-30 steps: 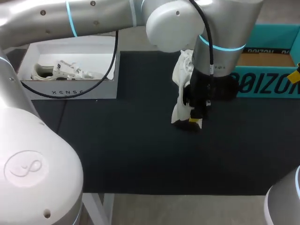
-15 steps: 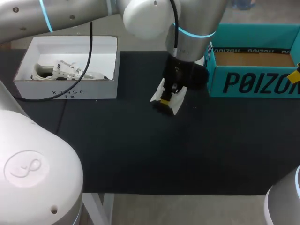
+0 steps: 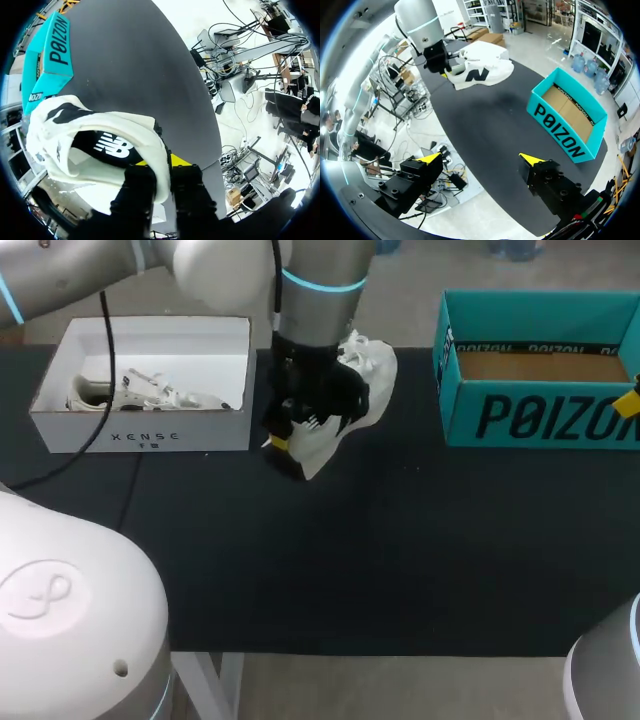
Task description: Take the shoe out of the shoebox, open the shoe tongue, remove and reinsert the insole, then place the shoe into the shoebox
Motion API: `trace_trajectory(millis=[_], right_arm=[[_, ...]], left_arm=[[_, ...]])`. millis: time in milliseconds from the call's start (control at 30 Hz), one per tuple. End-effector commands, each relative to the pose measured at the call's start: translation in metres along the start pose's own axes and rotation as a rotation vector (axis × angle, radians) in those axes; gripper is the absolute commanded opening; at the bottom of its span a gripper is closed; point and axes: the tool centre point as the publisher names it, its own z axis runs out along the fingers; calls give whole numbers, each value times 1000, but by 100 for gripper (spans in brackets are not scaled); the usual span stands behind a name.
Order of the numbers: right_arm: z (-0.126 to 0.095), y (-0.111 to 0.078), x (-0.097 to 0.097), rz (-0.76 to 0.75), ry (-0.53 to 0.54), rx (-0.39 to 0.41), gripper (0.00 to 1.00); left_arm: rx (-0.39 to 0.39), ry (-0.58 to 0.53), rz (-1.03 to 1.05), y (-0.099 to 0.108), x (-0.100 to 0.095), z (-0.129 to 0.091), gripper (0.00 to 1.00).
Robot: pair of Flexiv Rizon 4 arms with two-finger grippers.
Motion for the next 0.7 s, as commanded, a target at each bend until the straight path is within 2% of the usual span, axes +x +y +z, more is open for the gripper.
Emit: trace_trajectory(millis=[33, 300, 533, 700], right_arm=[[0, 2, -1, 1, 3, 6, 100], [0, 2, -1, 1, 3, 6, 100], [0, 2, -1, 1, 3, 6, 100], [0, 2, -1, 1, 3, 6, 100]], left_arm=[[132, 9, -34, 61, 4, 1, 0], [111, 61, -115, 115, -9, 7, 0], [104, 36, -234, 130, -11, -1, 0], [116, 25, -324, 155, -3, -7, 0]])
